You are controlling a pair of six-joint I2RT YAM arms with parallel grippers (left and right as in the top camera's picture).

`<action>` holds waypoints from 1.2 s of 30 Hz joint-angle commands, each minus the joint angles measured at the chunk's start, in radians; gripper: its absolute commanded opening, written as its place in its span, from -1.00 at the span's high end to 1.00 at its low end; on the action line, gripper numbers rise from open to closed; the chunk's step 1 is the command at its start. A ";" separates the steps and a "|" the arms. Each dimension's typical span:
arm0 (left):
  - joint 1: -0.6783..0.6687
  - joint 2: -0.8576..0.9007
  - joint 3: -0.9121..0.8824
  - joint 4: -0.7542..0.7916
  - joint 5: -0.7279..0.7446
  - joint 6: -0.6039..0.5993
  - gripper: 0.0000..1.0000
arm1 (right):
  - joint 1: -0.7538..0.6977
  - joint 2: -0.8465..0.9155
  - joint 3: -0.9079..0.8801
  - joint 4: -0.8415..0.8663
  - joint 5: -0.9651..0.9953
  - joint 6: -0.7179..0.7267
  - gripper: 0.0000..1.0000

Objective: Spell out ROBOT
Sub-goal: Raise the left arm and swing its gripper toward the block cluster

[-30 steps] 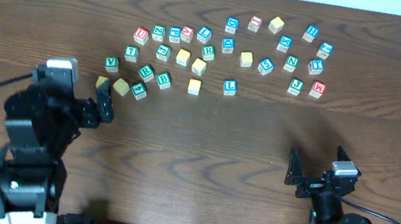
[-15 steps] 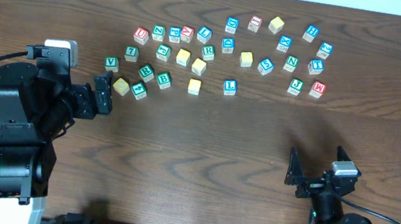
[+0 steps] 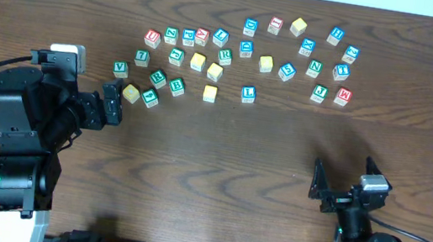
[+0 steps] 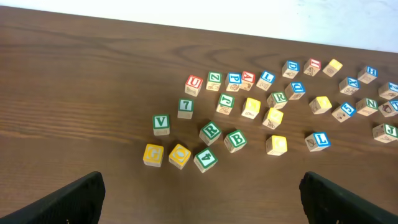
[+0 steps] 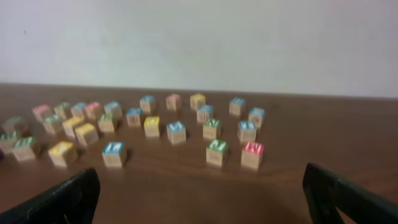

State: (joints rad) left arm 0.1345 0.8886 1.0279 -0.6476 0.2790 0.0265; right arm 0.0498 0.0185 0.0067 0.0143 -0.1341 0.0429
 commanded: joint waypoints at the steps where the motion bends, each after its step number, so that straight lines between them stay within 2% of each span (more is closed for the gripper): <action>1: -0.002 0.001 0.023 0.005 -0.002 -0.002 -0.98 | -0.004 -0.001 -0.001 0.043 0.008 -0.016 -0.99; 9: -0.002 0.002 0.024 0.080 -0.002 -0.055 -0.98 | -0.004 0.008 0.026 0.050 -0.030 -0.072 -0.99; 14: -0.002 0.019 0.024 0.112 -0.002 -0.074 -0.98 | -0.004 0.082 0.090 0.049 -0.031 -0.112 -0.99; 25: -0.002 0.105 0.055 0.125 -0.003 -0.128 -0.98 | -0.004 0.534 0.437 0.003 -0.085 -0.188 -0.99; 31: -0.002 0.172 0.143 0.080 -0.003 -0.175 -0.98 | -0.004 0.766 0.683 -0.173 -0.086 -0.252 -0.99; 36: -0.003 0.291 0.301 -0.071 -0.020 -0.179 -0.98 | -0.004 0.947 0.898 -0.348 -0.086 -0.261 -0.98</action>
State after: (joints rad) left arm 0.1345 1.1114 1.2232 -0.6579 0.2790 -0.1326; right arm 0.0498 0.8780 0.7807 -0.2775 -0.2131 -0.1890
